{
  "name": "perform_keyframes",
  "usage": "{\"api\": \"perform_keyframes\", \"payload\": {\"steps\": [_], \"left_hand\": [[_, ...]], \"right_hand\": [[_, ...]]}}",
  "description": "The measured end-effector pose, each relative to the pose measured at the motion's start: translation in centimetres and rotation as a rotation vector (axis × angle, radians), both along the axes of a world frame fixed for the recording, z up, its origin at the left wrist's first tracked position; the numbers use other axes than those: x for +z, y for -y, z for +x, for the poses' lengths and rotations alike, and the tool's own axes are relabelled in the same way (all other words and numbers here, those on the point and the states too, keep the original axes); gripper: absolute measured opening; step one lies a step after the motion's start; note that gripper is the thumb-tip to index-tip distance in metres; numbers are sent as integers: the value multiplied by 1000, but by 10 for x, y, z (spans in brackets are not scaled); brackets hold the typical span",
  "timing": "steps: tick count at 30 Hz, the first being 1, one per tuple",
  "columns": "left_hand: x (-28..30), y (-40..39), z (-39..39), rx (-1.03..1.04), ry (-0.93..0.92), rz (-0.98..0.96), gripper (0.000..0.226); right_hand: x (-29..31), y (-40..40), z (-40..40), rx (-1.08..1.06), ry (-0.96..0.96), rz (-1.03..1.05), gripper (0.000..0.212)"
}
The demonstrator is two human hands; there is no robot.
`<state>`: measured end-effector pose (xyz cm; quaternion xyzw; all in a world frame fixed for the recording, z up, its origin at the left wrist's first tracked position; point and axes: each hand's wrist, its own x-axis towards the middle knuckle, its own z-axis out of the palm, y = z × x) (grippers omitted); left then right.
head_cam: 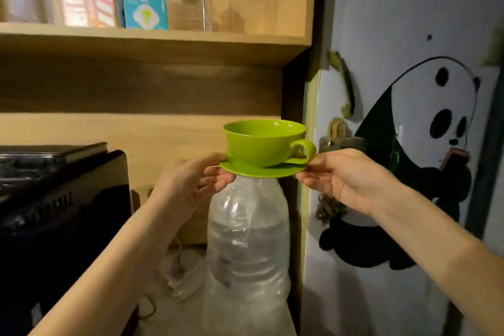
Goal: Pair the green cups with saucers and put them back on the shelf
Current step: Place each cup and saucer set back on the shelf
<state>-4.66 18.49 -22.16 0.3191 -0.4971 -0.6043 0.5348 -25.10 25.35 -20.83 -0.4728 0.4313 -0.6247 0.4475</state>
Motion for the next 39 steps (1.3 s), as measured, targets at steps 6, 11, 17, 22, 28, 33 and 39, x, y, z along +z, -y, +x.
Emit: {"api": "perform_keyframes", "payload": {"steps": [6, 11, 17, 22, 28, 33, 39], "left_hand": [[69, 1, -8, -108, -7, -142, 15], [120, 11, -15, -169, -19, -125, 15], [180, 30, -28, -165, -19, -180, 9], [224, 51, -33, -123, -1, -202, 10], [248, 90, -43, -93, -27, -226, 5], [247, 130, -58, -51, -47, -209, 9], [244, 158, -69, -39, -51, -202, 2]], "right_hand": [[64, 8, -7, -74, 11, -62, 12], [113, 14, -17, -80, 6, -140, 15], [166, 31, -23, -76, -6, -223, 16], [204, 55, -26, -80, -24, -249, 12], [234, 100, -35, -96, -30, -268, 7], [234, 142, -49, -118, 6, -246, 13], [229, 170, -57, -191, 47, -276, 25]]}}
